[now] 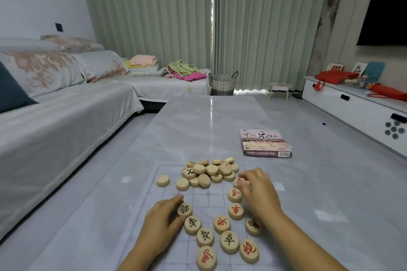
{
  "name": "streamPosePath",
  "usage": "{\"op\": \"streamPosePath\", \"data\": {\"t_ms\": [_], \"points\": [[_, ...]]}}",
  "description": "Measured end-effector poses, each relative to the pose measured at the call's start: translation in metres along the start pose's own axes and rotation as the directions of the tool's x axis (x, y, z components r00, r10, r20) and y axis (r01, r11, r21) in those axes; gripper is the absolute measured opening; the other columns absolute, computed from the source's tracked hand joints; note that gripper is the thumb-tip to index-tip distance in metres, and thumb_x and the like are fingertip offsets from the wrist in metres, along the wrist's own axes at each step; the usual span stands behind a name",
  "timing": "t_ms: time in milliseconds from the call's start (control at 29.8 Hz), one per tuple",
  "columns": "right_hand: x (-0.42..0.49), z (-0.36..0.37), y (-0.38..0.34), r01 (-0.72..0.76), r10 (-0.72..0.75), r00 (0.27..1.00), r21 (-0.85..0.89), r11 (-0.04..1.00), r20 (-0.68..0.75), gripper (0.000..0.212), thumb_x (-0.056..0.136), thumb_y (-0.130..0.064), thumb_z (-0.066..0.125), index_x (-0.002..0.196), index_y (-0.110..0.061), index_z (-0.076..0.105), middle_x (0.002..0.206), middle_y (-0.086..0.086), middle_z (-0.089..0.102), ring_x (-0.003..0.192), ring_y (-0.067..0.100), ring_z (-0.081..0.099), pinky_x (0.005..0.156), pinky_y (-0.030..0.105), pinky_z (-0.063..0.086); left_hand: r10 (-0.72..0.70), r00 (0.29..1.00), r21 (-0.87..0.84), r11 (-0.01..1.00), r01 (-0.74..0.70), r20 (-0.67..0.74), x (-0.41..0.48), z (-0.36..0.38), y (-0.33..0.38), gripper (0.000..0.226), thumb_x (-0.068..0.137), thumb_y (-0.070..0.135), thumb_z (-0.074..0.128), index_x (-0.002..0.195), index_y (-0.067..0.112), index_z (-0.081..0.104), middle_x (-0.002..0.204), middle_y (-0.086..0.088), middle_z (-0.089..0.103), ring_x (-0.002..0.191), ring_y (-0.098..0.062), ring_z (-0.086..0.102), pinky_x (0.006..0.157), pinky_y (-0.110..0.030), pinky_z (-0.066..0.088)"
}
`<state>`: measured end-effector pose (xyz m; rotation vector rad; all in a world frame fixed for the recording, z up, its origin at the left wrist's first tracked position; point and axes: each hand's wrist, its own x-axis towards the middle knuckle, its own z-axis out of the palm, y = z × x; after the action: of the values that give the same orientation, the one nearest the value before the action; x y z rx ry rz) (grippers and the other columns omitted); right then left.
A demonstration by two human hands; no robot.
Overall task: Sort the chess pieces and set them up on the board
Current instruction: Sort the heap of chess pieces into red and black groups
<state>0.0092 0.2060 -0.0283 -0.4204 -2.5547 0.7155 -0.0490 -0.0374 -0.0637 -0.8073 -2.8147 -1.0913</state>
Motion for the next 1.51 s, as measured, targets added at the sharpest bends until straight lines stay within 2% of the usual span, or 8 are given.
{"op": "streamPosePath", "data": {"t_ms": [235,369,470,839,1007,1141,1376,1510], "points": [[0.063,0.045,-0.023,0.106,-0.046,0.985,-0.383,0.918,0.164,0.036,0.094,-0.020,0.039,0.129,-0.023,0.045,0.129,0.007,0.044,0.117,0.027,0.040,0.089,0.033,0.037,0.032,0.999,0.009,0.999,-0.032,-0.025,0.005,-0.001,-0.002,0.058,0.078,0.050,0.060,0.131,0.036,0.041,0.105,0.033,0.039,0.117,-0.001,0.044,0.102,-0.018,0.034],[0.052,0.021,-0.018,-0.050,0.051,0.998,-0.027,0.998,0.026,0.029,0.088,-0.022,0.052,0.116,-0.017,0.050,0.115,0.005,0.044,0.096,0.026,0.054,0.073,0.031,0.043,0.019,0.999,-0.006,1.000,-0.020,-0.041,0.007,-0.001,-0.003,0.051,0.081,0.046,0.060,0.128,0.032,0.046,0.109,0.023,0.042,0.117,-0.004,0.045,0.101,-0.020,0.034],[0.016,-0.011,0.002,-0.171,0.175,0.984,0.329,0.929,0.017,0.034,0.084,-0.019,0.063,0.116,-0.019,0.056,0.111,-0.001,0.045,0.094,0.017,0.056,0.082,0.029,0.046,0.033,0.999,-0.008,0.999,-0.033,-0.030,0.006,0.000,-0.005,0.066,0.067,0.065,0.042,0.124,0.032,0.052,0.112,0.021,0.050,0.114,-0.004,0.045,0.099,-0.022,0.035],[-0.058,-0.020,0.038,-0.066,0.055,0.992,0.099,0.993,0.113,0.026,0.089,-0.023,0.057,0.114,-0.029,0.061,0.095,-0.026,0.050,0.107,0.007,0.049,0.095,0.028,0.040,0.028,0.994,0.160,0.986,-0.045,0.105,0.001,0.002,-0.006,0.064,0.072,0.059,0.022,0.130,0.043,0.043,0.139,0.014,0.042,0.127,-0.007,0.034,0.104,-0.028,0.027],[-0.056,-0.021,0.042,-0.052,0.041,0.992,0.094,0.994,0.123,0.029,0.092,-0.019,0.050,0.118,-0.029,0.058,0.098,-0.022,0.050,0.108,0.008,0.049,0.097,0.030,0.040,0.021,0.978,0.110,0.993,-0.044,0.205,0.008,-0.004,0.000,0.041,0.095,0.023,0.043,0.118,0.057,0.037,0.132,0.018,0.036,0.130,-0.010,0.031,0.110,-0.029,0.024],[-0.055,-0.018,0.045,-0.057,0.047,0.991,0.080,0.995,0.122,0.027,0.092,-0.023,0.051,0.116,-0.031,0.058,0.104,-0.019,0.053,0.107,0.006,0.047,0.096,0.028,0.040,-0.057,0.998,-0.097,0.994,0.057,0.006,0.034,-0.010,0.014,0.036,0.093,0.018,0.050,0.126,0.030,0.048,0.131,0.004,0.048,0.120,-0.014,0.045,0.102,-0.028,0.037],[-0.051,-0.015,0.045,-0.029,0.022,0.991,0.047,0.999,0.134,0.022,0.090,-0.028,0.054,0.110,-0.036,0.059,0.096,-0.029,0.048,0.100,0.000,0.046,0.093,0.023,0.039,-0.248,0.959,0.162,0.950,0.268,-0.134,0.085,0.017,0.032,0.041,0.082,0.024,0.063,0.120,0.018,0.049,0.118,-0.006,0.053,0.112,-0.025,0.042,0.083,-0.034,0.042],[-0.048,-0.015,0.047,-0.040,0.034,0.990,0.041,0.998,0.140,0.021,0.090,-0.029,0.054,0.109,-0.036,0.058,0.098,-0.027,0.049,0.103,0.003,0.048,0.093,0.024,0.041,-0.296,0.954,-0.221,0.935,0.278,-0.053,0.078,0.015,0.035,0.028,0.087,0.019,0.060,0.114,0.017,0.052,0.096,-0.003,0.059,0.083,-0.018,0.054,0.066,-0.026,0.041]]}}
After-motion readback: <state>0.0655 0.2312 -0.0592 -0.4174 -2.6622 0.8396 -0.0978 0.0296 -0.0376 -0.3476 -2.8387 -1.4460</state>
